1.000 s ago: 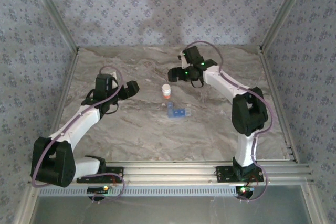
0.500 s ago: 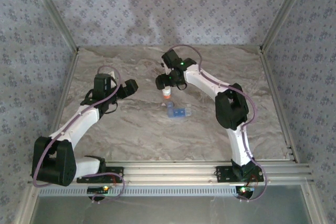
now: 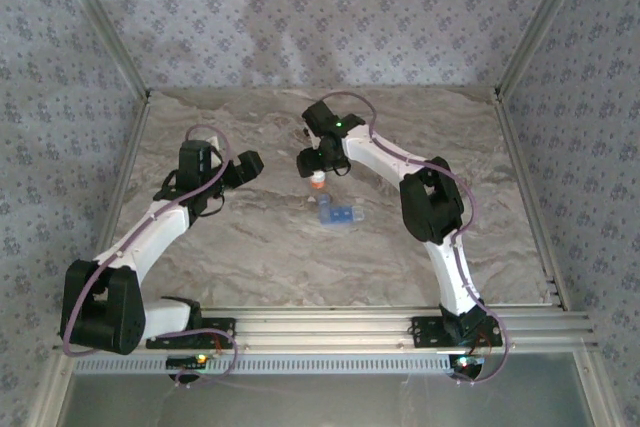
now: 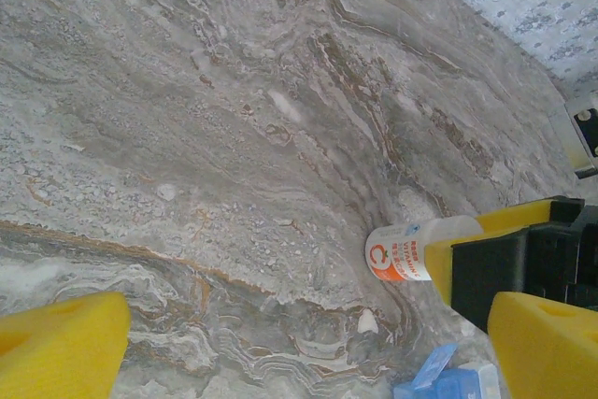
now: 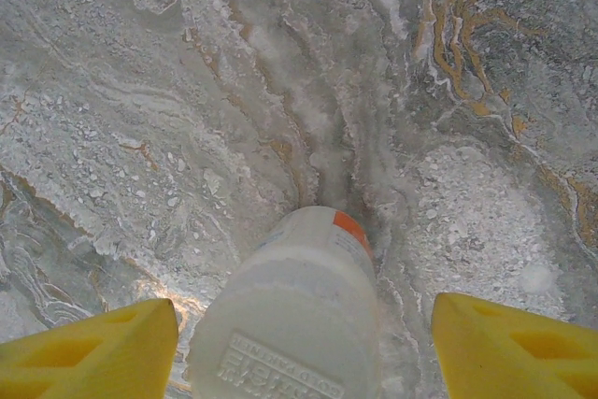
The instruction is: Sort the pills into containers
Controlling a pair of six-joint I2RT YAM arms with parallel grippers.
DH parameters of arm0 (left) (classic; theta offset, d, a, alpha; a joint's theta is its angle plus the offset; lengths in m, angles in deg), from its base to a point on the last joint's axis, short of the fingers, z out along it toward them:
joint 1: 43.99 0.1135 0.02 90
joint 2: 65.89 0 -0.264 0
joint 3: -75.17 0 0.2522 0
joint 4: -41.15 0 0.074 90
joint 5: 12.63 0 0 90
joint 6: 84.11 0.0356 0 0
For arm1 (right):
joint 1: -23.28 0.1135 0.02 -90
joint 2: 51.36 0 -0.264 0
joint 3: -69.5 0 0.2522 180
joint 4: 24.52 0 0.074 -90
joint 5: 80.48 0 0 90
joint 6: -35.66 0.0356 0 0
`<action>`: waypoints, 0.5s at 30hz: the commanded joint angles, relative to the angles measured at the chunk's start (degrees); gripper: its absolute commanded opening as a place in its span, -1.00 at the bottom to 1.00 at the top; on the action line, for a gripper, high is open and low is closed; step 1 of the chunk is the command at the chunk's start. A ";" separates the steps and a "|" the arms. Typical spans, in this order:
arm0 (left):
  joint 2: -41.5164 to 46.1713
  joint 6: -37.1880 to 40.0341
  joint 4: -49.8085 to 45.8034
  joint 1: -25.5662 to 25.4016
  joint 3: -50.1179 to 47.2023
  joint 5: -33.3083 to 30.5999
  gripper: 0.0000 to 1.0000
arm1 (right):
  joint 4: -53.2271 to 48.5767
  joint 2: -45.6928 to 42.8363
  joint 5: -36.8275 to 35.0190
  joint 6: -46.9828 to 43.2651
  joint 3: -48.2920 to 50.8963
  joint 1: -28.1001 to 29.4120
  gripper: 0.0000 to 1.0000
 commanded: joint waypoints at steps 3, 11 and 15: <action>-0.91 -0.36 2.47 0.36 -0.25 1.16 0.96 | -1.64 2.05 0.59 -1.09 -1.77 0.34 0.37; -1.15 -0.45 2.65 0.36 -0.27 1.36 0.96 | -1.21 3.03 1.61 -0.93 -2.21 -0.02 0.21; -1.25 -0.43 2.49 0.36 -0.15 1.40 0.96 | -1.65 3.03 2.24 -1.16 -2.70 -0.13 -0.03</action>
